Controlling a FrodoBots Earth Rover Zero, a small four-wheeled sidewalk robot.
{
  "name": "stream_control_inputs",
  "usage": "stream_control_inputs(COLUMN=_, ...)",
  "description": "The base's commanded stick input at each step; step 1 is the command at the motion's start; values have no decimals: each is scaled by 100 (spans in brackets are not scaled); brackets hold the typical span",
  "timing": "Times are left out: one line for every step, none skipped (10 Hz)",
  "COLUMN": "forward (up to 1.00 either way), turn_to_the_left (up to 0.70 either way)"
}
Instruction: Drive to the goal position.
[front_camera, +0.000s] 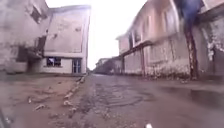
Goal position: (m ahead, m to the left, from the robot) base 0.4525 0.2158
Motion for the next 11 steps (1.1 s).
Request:
stream_control_inputs(forward=50, turn_to_the_left=23)
stream_control_inputs(forward=50, turn_to_the_left=23)
stream_control_inputs(forward=50, turn_to_the_left=23)
stream_control_inputs(forward=50, turn_to_the_left=23)
stream_control_inputs(forward=50, turn_to_the_left=17)
stream_control_inputs(forward=50, turn_to_the_left=7)
stream_control_inputs(forward=50, turn_to_the_left=-3)
stream_control_inputs(forward=50, turn_to_the_left=-9)
stream_control_inputs(forward=50, turn_to_the_left=-12)
stream_control_inputs(forward=50, turn_to_the_left=-12)
stream_control_inputs(forward=50, turn_to_the_left=-13)
